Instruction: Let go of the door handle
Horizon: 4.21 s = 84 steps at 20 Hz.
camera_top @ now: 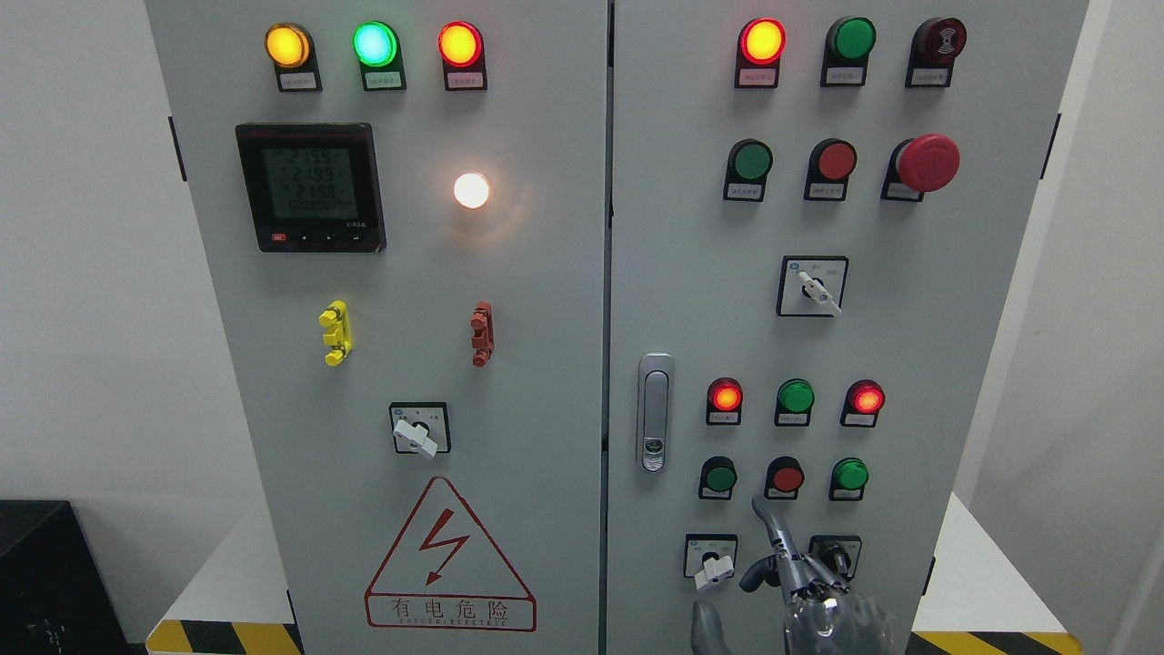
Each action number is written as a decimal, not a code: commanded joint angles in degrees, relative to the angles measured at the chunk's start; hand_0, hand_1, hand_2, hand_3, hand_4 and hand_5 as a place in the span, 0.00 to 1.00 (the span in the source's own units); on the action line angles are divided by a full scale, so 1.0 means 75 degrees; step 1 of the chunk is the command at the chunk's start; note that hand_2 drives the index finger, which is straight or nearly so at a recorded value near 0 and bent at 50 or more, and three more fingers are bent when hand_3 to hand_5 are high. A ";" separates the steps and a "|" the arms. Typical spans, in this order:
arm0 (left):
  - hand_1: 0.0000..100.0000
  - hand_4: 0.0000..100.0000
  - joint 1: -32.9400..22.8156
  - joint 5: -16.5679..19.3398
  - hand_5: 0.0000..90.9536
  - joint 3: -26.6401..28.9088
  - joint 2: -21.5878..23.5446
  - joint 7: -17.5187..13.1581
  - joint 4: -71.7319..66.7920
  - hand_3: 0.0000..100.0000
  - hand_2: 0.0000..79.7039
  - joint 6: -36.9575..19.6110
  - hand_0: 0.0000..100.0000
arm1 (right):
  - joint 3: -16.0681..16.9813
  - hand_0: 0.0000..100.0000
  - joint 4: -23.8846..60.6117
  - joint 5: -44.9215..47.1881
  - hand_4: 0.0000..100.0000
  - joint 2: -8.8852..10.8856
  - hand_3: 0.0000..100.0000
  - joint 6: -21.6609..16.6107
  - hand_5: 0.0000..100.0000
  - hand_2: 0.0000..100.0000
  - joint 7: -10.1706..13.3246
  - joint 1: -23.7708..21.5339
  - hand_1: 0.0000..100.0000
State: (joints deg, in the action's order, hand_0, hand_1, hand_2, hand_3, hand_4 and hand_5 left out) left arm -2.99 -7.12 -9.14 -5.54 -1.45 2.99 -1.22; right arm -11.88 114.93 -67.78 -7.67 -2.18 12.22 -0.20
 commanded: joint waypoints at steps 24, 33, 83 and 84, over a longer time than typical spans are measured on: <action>0.00 0.01 0.0000 -0.0001 0.00 0.0000 0.0000 -0.0006 0.0000 0.10 0.05 -0.0060 0.00 | -0.0666 0.42 -0.1390 -0.1873 0.72 -0.0020 0.73 0.0700 0.72 0.00 -0.0281 0.1585 0.25; 0.00 0.01 0.0000 -0.0001 0.00 0.0000 0.0000 -0.0006 0.0000 0.10 0.05 -0.0049 0.00 | -0.0678 0.41 -0.1413 -0.2294 0.72 -0.0008 0.73 0.1064 0.72 0.00 -0.0621 0.1608 0.25; 0.00 0.00 0.0000 -0.0001 0.00 0.0000 0.0000 -0.0006 0.0000 0.10 0.06 -0.0049 0.00 | -0.0924 0.39 -0.2117 -0.2342 0.73 -0.0044 0.78 0.1767 0.72 0.00 -0.0832 0.2206 0.26; 0.00 0.00 0.0000 -0.0001 0.00 0.0000 0.0000 -0.0006 0.0000 0.10 0.06 -0.0049 0.00 | -0.0913 0.39 -0.2128 -0.2342 0.73 -0.0044 0.78 0.1767 0.72 0.00 -0.0844 0.2206 0.26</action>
State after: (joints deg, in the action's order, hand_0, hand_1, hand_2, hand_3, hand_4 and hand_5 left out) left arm -2.99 -7.13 -9.14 -5.54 -1.45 2.99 -1.59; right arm -18.90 99.55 -85.44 -8.00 10.74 6.22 16.33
